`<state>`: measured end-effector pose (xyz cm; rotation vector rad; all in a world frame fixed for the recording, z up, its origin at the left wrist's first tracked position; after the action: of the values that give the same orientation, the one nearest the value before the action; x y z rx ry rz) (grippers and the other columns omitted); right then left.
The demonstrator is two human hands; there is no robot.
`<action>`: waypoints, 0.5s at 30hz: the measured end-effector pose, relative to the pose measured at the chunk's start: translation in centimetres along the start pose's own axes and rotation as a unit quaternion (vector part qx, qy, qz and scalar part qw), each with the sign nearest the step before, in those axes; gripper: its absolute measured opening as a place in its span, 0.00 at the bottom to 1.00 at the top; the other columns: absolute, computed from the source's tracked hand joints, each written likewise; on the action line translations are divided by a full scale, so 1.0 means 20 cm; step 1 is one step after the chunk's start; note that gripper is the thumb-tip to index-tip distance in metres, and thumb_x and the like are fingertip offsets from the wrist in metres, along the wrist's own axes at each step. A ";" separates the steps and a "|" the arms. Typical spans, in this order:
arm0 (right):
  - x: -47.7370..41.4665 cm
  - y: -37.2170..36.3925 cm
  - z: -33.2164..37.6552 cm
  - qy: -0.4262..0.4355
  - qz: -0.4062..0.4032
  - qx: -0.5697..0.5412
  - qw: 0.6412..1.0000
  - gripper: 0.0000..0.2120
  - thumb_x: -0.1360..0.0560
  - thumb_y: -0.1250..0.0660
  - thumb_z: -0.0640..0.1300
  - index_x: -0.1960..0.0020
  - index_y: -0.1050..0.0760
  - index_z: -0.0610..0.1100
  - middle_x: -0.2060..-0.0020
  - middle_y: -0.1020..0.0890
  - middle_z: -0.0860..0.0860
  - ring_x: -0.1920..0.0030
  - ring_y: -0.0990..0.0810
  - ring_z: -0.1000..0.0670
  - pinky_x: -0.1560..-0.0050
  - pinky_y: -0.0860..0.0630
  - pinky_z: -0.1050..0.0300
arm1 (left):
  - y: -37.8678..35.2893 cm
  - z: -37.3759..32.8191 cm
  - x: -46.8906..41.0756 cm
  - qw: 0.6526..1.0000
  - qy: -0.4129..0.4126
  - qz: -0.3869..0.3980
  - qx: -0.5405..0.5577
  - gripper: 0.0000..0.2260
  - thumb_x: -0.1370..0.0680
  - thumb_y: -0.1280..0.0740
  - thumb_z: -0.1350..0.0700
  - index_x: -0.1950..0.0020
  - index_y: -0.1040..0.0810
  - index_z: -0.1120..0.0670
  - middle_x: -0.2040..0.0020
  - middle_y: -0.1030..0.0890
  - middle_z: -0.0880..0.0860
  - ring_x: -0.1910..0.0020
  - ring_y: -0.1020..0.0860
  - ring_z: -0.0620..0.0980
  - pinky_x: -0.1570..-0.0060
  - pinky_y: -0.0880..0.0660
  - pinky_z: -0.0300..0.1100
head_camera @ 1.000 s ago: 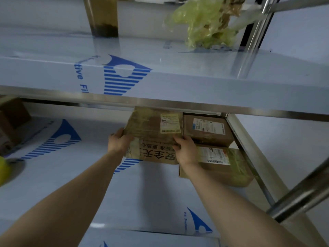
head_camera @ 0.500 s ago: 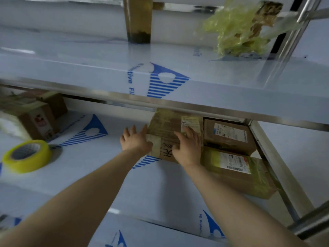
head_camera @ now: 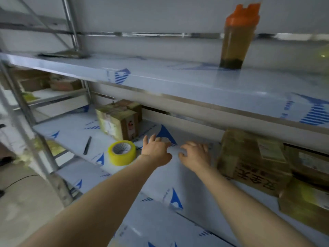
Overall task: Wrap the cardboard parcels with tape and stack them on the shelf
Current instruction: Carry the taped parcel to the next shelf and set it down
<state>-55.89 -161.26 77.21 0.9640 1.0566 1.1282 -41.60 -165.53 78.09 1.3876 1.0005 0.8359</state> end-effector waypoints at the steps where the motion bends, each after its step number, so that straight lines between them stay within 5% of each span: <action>1: -0.04 -0.03 0.13 0.007 -0.008 -0.003 1.000 0.19 0.22 0.41 0.52 0.33 0.27 0.48 0.35 0.26 0.49 0.35 0.30 0.45 0.33 0.43 0.55 | 0.02 0.12 0.02 1.000 0.004 -0.005 -0.006 0.26 0.23 0.40 0.44 0.25 0.40 0.41 0.24 0.40 0.53 0.23 0.51 0.56 0.27 0.59 0.57; 9: -0.31 -0.28 1.19 0.061 -0.006 -0.028 0.998 0.16 0.24 0.38 0.51 0.39 0.23 0.48 0.38 0.24 0.49 0.35 0.30 0.46 0.29 0.46 0.52 | 0.15 1.14 0.17 0.999 0.042 -0.014 -0.020 0.25 0.23 0.40 0.44 0.26 0.38 0.42 0.25 0.38 0.54 0.24 0.49 0.56 0.27 0.59 0.57; 15: -0.48 -0.39 1.66 0.075 0.021 -0.040 0.996 0.20 0.22 0.41 0.51 0.33 0.28 0.48 0.34 0.27 0.48 0.33 0.32 0.45 0.29 0.46 0.52 | 0.20 1.65 0.19 0.997 0.069 0.000 -0.018 0.25 0.22 0.40 0.46 0.25 0.40 0.43 0.25 0.37 0.54 0.24 0.49 0.56 0.26 0.59 0.56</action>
<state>-22.97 -174.24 78.75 0.8520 1.1066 1.2826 -9.32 -174.53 79.47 1.3141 1.0862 0.9559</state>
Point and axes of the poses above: each hand's wrist, its own x-axis away from the middle knuckle, its own y-axis out of the back of the hand, z = x × y, the point moved 1 cm from there along -x, towards the middle knuckle
